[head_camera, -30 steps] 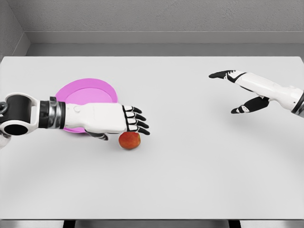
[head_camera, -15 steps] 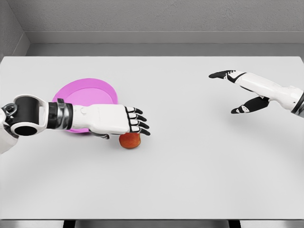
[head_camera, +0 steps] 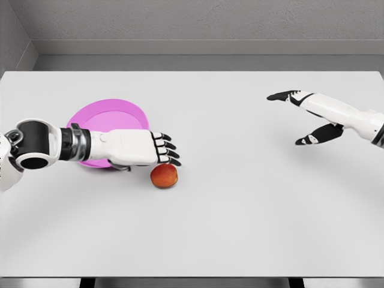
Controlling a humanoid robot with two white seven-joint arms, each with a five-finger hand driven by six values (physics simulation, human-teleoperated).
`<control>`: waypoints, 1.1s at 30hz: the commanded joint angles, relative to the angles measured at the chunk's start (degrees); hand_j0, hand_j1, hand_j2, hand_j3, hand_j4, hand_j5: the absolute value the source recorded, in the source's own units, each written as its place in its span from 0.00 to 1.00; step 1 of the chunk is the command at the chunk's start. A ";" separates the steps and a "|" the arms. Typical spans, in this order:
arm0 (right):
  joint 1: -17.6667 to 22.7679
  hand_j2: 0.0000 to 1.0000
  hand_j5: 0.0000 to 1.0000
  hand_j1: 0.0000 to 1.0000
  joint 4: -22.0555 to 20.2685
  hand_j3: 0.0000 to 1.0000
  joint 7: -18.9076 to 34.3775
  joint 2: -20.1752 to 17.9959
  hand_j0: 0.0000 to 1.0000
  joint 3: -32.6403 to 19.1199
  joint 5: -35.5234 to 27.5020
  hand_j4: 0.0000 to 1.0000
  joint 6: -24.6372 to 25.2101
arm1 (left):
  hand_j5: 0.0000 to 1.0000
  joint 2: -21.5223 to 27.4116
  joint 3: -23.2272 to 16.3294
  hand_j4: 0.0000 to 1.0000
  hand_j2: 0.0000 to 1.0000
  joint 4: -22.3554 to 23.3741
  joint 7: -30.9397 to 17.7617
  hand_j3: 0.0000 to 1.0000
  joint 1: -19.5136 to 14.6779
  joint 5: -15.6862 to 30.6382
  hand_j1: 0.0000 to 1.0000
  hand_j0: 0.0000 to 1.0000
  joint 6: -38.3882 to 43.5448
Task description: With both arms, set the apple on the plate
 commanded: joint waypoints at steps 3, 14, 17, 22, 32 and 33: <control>-0.26 1.00 1.00 1.00 -0.03 1.00 -0.03 -0.23 1.00 -0.01 -0.51 1.00 0.16 | 1.00 -0.64 0.04 1.00 1.00 0.40 0.15 1.00 0.00 -0.38 1.00 1.00 0.11; 0.18 1.00 1.00 1.00 0.06 1.00 -0.03 -0.14 1.00 -0.01 -0.42 1.00 0.16 | 1.00 -1.34 -2.25 1.00 1.00 -0.04 0.24 1.00 0.00 -0.38 1.00 1.00 0.11; 0.18 1.00 1.00 1.00 0.15 1.00 -0.03 -0.14 1.00 -0.01 -0.42 1.00 0.16 | 0.99 -1.34 -3.04 0.99 0.99 0.13 0.24 0.99 0.00 -0.56 0.99 0.99 0.11; 0.26 1.00 1.00 1.00 0.24 1.00 -0.03 -0.14 1.00 -0.01 -0.42 1.00 0.16 | 0.99 -1.43 -3.04 0.99 0.99 0.22 0.24 0.99 -0.17 -0.56 0.99 0.99 0.11; 0.26 1.00 1.00 1.00 0.24 1.00 -0.03 -0.14 1.00 -0.01 -0.42 1.00 0.16 | 0.94 -3.01 -3.22 0.94 0.94 -0.04 0.24 0.94 -0.44 -0.47 0.94 0.94 0.11; 0.26 1.00 1.00 1.00 0.24 1.00 -0.03 -0.14 1.00 -0.01 -0.42 1.00 0.16 | 0.94 -3.01 -3.22 0.94 0.94 -0.04 0.24 0.94 -0.44 -0.47 0.94 0.94 0.11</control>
